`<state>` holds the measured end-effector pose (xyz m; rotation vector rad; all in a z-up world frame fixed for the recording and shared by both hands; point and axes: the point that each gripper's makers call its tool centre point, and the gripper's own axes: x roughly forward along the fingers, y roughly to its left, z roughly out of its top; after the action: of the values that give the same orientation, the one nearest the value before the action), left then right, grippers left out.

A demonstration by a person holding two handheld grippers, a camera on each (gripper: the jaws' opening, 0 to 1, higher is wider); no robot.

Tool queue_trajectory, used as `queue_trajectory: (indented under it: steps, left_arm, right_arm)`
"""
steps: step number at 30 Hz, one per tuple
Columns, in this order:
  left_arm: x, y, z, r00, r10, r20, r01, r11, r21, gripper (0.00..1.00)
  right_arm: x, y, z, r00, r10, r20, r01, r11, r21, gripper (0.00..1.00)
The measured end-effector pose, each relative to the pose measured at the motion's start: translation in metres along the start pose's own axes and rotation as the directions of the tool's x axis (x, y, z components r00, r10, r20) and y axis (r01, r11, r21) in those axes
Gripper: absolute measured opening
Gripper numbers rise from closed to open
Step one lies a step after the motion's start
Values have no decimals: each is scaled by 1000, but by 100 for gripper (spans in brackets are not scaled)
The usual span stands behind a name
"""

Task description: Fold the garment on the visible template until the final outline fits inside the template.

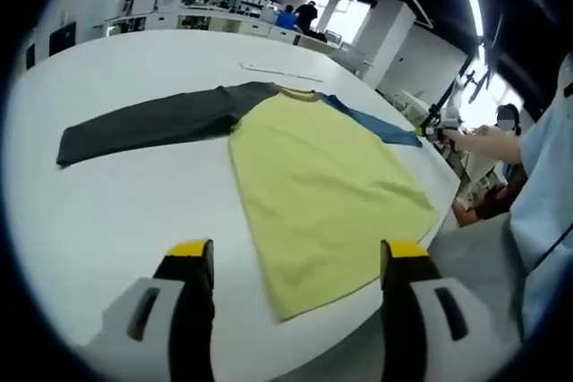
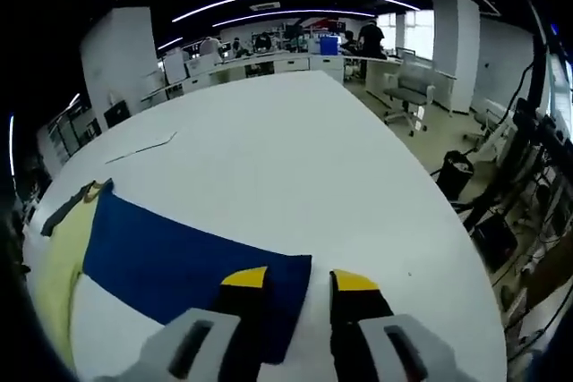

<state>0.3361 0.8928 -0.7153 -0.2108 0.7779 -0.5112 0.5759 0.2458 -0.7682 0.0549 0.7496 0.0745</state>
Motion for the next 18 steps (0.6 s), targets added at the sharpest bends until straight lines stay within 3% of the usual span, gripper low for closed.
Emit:
queue_trajectory:
  steps: [9,18]
  left_arm:
    - [1,-2,2,1000,-10,9,10,1000,1,73]
    - [2,-3,1,1000,-8,24,8,1000,-13,72]
  right_arm:
    - [-7,10,-14,1000,11,-5,-11,1000,-13,21]
    - [-5,10,-12,1000,-4,-24,3,1000,-30,0]
